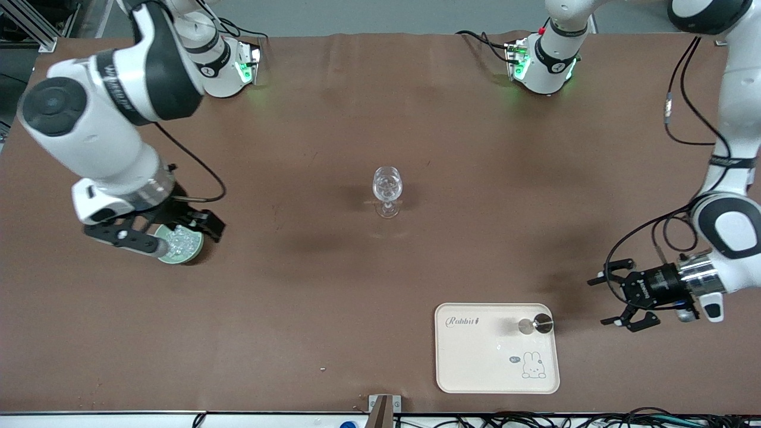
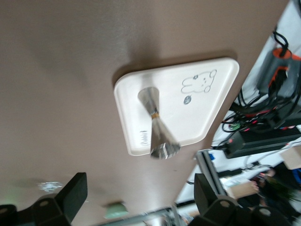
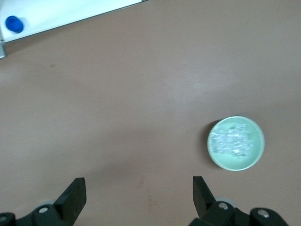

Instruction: Pour wine and add ice with both arms

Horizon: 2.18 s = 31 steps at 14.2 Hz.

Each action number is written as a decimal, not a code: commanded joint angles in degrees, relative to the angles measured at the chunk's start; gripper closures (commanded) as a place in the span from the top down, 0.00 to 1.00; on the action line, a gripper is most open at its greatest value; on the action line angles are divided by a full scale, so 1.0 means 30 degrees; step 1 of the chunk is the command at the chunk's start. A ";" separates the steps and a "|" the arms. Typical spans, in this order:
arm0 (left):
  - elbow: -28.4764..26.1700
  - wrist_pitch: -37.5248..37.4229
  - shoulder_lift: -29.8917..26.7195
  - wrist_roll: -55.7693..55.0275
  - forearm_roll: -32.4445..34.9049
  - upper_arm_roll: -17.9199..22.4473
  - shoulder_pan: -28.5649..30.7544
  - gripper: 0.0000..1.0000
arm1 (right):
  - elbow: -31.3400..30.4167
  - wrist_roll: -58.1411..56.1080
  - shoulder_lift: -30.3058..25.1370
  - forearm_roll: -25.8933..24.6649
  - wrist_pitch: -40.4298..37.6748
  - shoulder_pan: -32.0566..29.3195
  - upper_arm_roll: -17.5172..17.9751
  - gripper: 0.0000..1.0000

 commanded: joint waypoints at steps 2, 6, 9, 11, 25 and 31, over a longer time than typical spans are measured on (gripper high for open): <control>-0.1002 -0.2683 -0.3963 -0.0495 0.3515 0.0174 -0.0044 1.00 | -0.1721 -0.3386 -0.2018 -0.0245 -0.0556 -0.2487 0.0436 1.00; -0.0036 -0.5617 -0.6310 -0.0319 0.6564 -0.0731 -0.0132 1.00 | -0.1108 -0.6378 -0.3131 -0.0245 -0.2605 -0.3750 0.0494 1.00; 0.0053 -0.7025 -0.7804 0.0380 0.8059 -0.1932 -0.0132 1.00 | 0.0385 -0.6470 -0.3279 -0.0216 -0.5094 -0.4161 0.0611 1.00; 0.0229 -0.7786 -0.8860 0.2103 0.9551 -0.2869 -0.0132 1.00 | 0.0594 -0.6499 -0.3338 -0.0129 -0.5626 -0.4308 0.0670 1.00; -0.0878 -1.2507 -1.4777 1.4769 1.0204 0.7613 -1.0822 1.00 | 0.2000 -0.7173 -0.4831 0.0223 -0.9496 -0.5569 0.1872 1.00; -0.3370 -1.2215 -1.6946 1.4769 0.9647 0.7529 -1.0943 1.00 | 0.1766 -0.8368 -0.5447 0.0720 -0.9321 -0.5481 0.1579 1.00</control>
